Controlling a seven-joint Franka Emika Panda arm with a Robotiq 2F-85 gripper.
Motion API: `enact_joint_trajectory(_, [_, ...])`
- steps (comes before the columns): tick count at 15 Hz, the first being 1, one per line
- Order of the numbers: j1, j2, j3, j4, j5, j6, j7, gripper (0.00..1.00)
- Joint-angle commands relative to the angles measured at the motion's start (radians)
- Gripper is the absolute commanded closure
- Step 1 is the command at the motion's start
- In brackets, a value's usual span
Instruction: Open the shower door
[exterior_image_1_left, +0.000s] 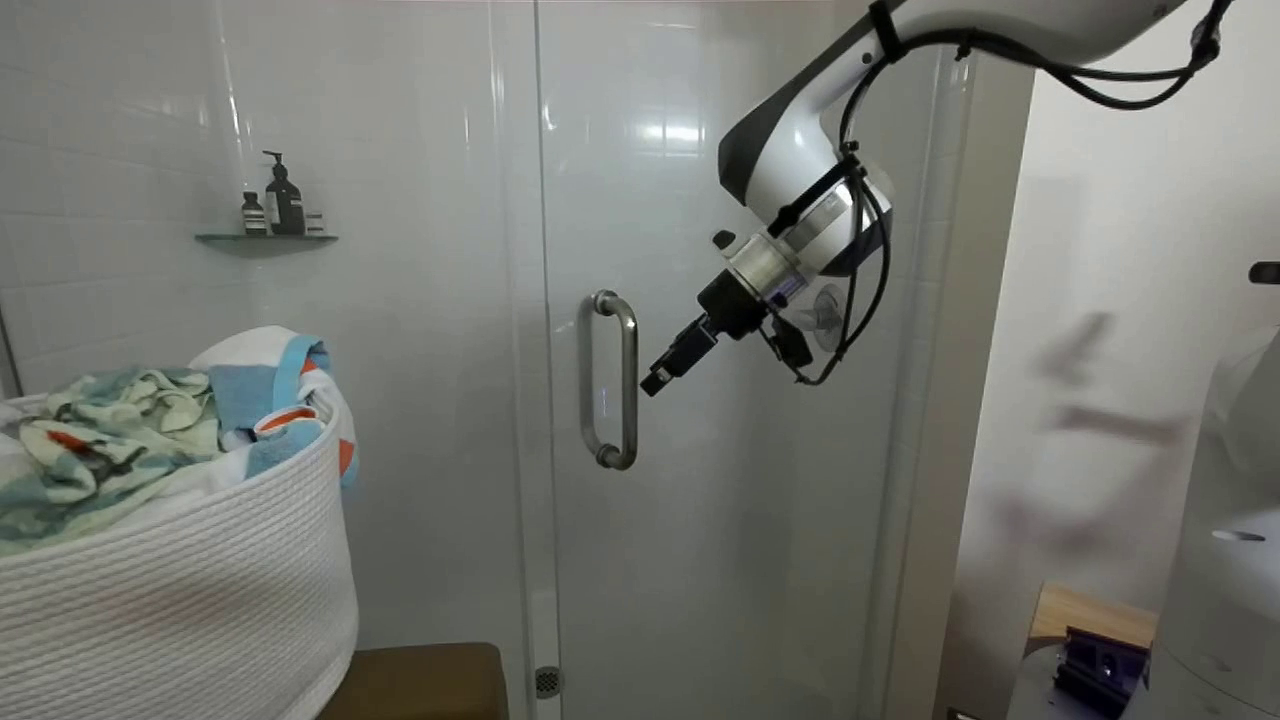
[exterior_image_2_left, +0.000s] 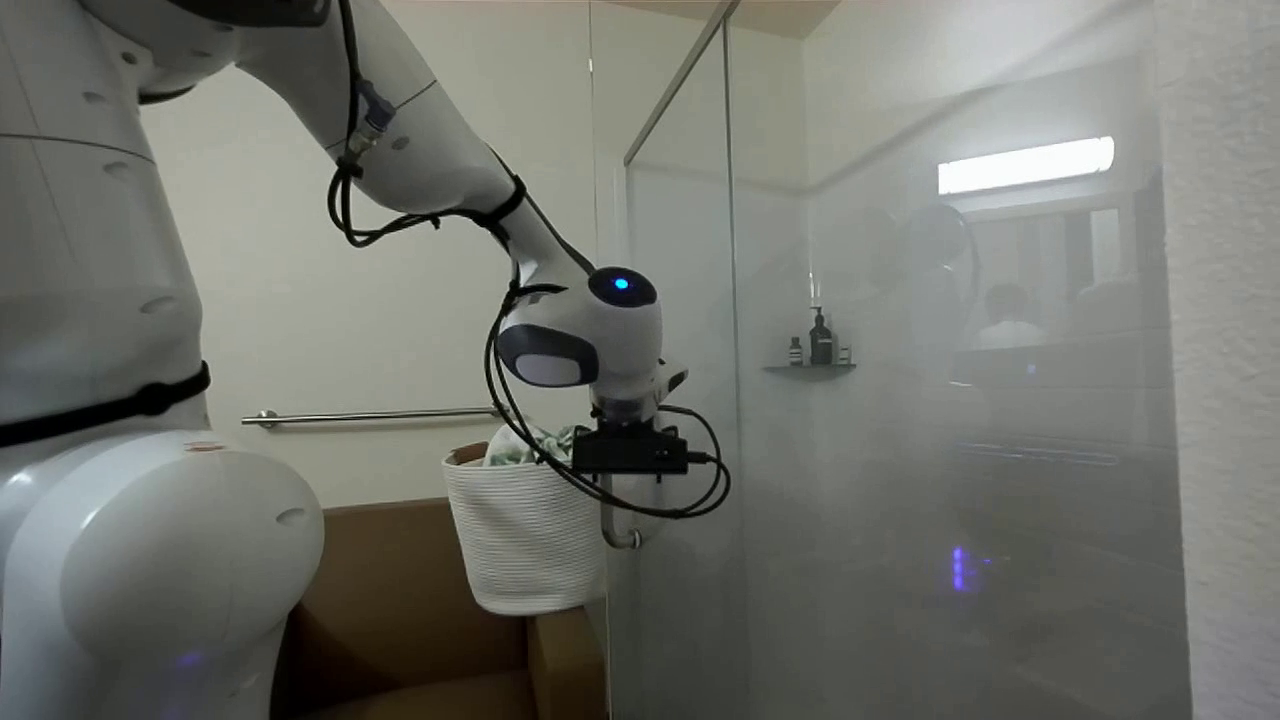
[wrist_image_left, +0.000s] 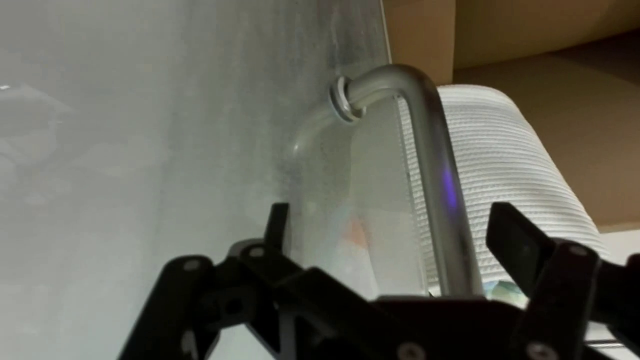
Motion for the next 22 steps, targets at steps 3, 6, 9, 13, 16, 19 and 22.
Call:
enact_joint_trajectory(3, [-0.134,-0.093,0.064,-0.076,-0.458,-0.021,0.432,0.0])
enact_joint_trajectory(6, [-0.239,-0.179,0.137,-0.1,-0.713,-0.104,0.669,0.0])
enact_joint_trajectory(9, [-0.164,-0.297,0.065,-0.11,-0.934,-0.206,0.884,0.0])
enact_joint_trajectory(13, [-0.087,-0.437,0.034,-0.087,-1.174,-0.38,1.151,0.0])
enact_joint_trajectory(16, [-0.033,-0.522,0.046,-0.07,-1.281,-0.514,1.316,0.0])
enact_joint_trajectory(19, [0.014,-0.58,0.049,-0.054,-1.306,-0.609,1.431,0.0])
enact_joint_trajectory(22, [0.034,-0.625,0.059,-0.031,-1.315,-0.677,1.513,0.0])
